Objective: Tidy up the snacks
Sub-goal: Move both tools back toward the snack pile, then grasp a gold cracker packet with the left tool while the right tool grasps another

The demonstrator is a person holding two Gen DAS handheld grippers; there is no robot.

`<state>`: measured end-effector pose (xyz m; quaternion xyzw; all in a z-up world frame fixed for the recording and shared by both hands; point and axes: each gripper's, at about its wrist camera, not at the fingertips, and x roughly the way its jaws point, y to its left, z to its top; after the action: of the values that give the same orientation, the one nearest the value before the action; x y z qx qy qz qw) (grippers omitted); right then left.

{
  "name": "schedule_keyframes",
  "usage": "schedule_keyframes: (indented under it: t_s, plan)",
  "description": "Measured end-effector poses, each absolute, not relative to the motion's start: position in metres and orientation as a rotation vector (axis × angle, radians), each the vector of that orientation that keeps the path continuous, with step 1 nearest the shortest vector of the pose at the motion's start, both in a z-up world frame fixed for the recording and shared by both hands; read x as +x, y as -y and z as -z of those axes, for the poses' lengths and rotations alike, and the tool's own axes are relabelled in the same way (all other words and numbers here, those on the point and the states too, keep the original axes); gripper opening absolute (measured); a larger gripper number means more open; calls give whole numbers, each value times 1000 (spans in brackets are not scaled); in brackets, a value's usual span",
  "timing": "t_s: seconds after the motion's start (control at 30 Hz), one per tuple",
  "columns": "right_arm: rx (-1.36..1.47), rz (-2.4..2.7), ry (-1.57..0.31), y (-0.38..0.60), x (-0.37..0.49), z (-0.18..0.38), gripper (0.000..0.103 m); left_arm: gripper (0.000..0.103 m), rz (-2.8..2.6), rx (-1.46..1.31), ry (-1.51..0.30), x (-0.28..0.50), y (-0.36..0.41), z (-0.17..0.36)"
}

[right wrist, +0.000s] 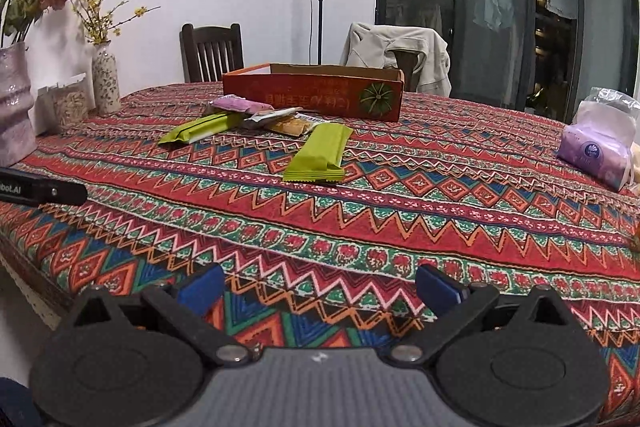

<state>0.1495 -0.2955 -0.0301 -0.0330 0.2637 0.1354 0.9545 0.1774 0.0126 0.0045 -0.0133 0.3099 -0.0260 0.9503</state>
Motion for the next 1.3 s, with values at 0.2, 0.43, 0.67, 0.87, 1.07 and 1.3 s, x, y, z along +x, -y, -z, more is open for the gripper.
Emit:
schedule_keyframes:
  t_s: [0.2,0.43,0.67,0.87,1.07,1.3]
  plan:
    - [-58,-256,-546,296,163,30,102,88,65,-51,-647,193,-17,-3]
    - [-54,-258,-525,289,187,18,102,88,95,-88,-648,236,-30,-9]
    - [-56,-308,-528,262,247,-8,95,87,157,-93,-574,326,-57,-46]
    - [-72,-366,-536,220,323,-22,82,86,243,-69,-628,438,-62,-48]
    - [-128,-391,-591,173,402,-13,75,86,242,-64,-725,508,-63,-13]
    - [-194,-388,-673,137,462,11,75,62,231,-104,-724,522,-69,4]
